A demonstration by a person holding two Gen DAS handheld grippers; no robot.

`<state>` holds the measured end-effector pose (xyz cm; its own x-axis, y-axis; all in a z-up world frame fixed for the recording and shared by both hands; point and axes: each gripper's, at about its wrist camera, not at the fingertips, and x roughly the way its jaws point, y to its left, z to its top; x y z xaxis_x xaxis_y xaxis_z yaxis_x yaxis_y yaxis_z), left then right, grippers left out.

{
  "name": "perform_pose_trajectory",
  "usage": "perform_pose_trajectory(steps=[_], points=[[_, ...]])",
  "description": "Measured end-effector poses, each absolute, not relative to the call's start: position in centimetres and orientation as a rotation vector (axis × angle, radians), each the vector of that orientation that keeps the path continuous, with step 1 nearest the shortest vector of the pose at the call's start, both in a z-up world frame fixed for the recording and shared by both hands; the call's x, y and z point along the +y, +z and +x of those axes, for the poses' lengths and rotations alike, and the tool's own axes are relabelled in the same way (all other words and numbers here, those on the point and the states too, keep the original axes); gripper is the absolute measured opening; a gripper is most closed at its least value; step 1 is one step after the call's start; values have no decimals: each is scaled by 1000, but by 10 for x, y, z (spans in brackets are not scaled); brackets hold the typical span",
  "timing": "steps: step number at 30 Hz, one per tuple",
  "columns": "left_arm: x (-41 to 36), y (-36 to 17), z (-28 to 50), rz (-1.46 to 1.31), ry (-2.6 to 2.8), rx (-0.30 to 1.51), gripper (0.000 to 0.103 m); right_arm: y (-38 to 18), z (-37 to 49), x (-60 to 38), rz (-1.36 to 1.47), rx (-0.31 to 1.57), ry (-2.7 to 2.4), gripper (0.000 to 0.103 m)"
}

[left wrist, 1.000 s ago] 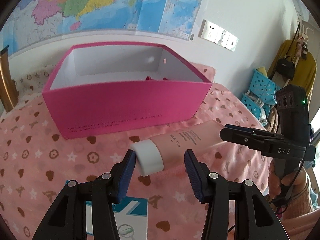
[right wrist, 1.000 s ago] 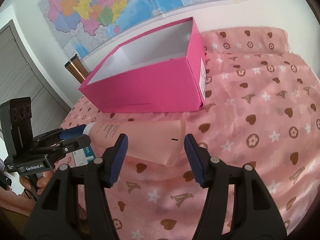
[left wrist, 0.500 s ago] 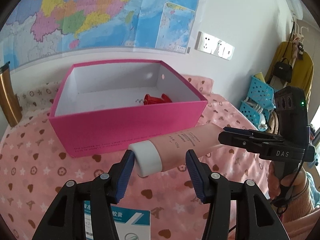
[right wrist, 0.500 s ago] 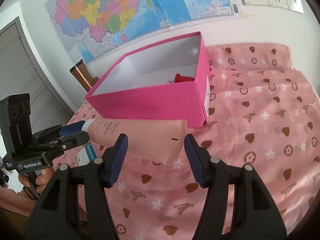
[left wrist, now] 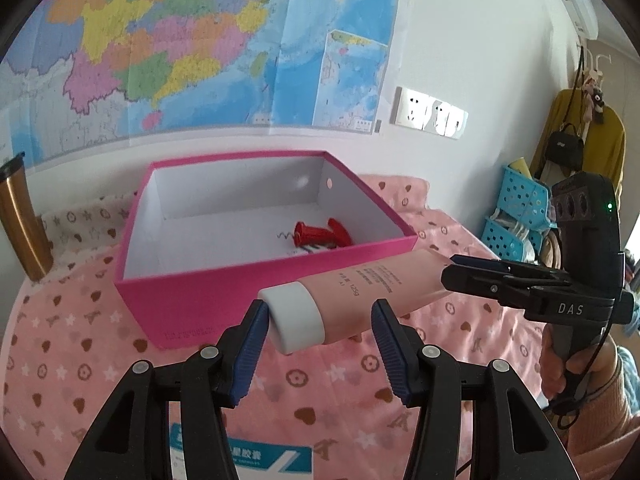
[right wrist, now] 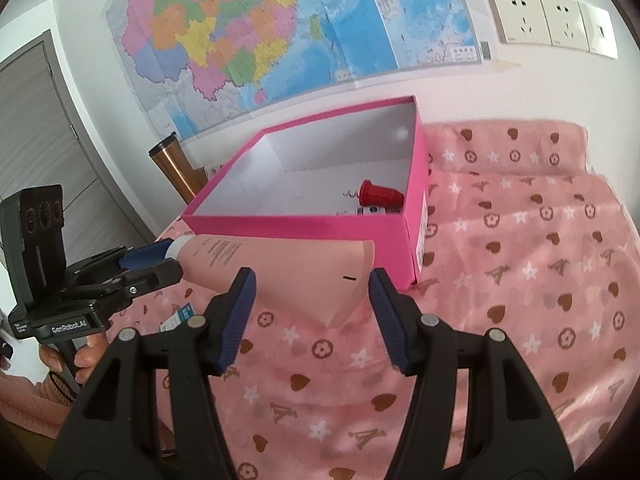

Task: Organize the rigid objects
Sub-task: 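Lift the pink tube and carry it over the pink box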

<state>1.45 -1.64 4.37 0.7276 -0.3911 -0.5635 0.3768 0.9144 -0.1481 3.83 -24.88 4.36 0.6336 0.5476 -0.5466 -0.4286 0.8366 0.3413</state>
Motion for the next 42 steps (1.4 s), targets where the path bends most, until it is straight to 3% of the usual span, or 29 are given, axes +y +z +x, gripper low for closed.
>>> perform_pose_trajectory(steps=[42], points=[[-24, 66, 65, -5, -421, 583, 53, 66, 90, -251, 141, 640, 541, 61]])
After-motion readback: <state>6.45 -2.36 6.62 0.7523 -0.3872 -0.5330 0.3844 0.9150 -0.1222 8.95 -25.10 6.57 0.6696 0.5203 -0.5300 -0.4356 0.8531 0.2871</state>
